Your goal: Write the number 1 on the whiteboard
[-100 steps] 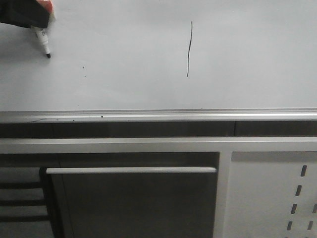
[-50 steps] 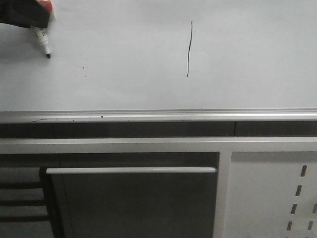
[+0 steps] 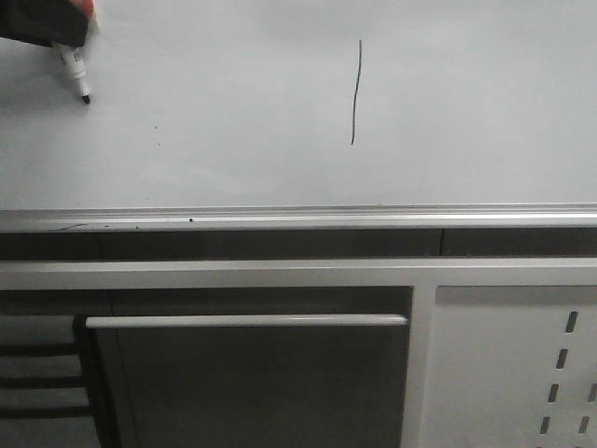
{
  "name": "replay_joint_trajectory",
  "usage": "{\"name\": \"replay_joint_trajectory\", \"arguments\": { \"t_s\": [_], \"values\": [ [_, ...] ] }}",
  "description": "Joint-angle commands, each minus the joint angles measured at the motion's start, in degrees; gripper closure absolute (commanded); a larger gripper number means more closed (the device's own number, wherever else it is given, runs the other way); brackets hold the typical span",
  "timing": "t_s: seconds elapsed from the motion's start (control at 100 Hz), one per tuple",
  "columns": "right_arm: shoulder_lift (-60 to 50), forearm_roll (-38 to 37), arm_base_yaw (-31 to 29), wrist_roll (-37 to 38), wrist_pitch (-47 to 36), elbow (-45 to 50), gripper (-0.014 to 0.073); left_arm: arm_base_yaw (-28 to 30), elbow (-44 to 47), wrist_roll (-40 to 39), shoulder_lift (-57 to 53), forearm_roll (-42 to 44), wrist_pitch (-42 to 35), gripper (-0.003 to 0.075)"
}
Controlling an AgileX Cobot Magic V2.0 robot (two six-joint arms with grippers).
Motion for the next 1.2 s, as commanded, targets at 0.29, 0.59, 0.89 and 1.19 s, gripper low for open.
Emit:
{"name": "replay_joint_trajectory", "arguments": {
  "t_s": [0.29, 0.59, 0.89, 1.19],
  "values": [
    [-1.55, 1.53, -0.5, -0.23, -3.29, -2.04, 0.0188, 0.45, -3.05, -0.72, -1.19, -4.38, -4.11, 0.0496],
    [-1.55, 1.53, -0.5, -0.23, -3.29, -2.04, 0.0188, 0.45, -3.05, -1.97, -1.19, -4.38, -4.99, 0.0301],
    [-1.55, 1.53, -0.5, -0.23, -3.18, -2.04, 0.0188, 0.45, -3.05, -1.97, -1.19, -4.38, -4.77, 0.0302],
    [-1.55, 1.53, -0.5, -0.23, -3.18, -2.04, 0.0188, 0.45, -3.05, -1.97, -1.19, -4.38, -4.77, 0.0421]
  ]
}}
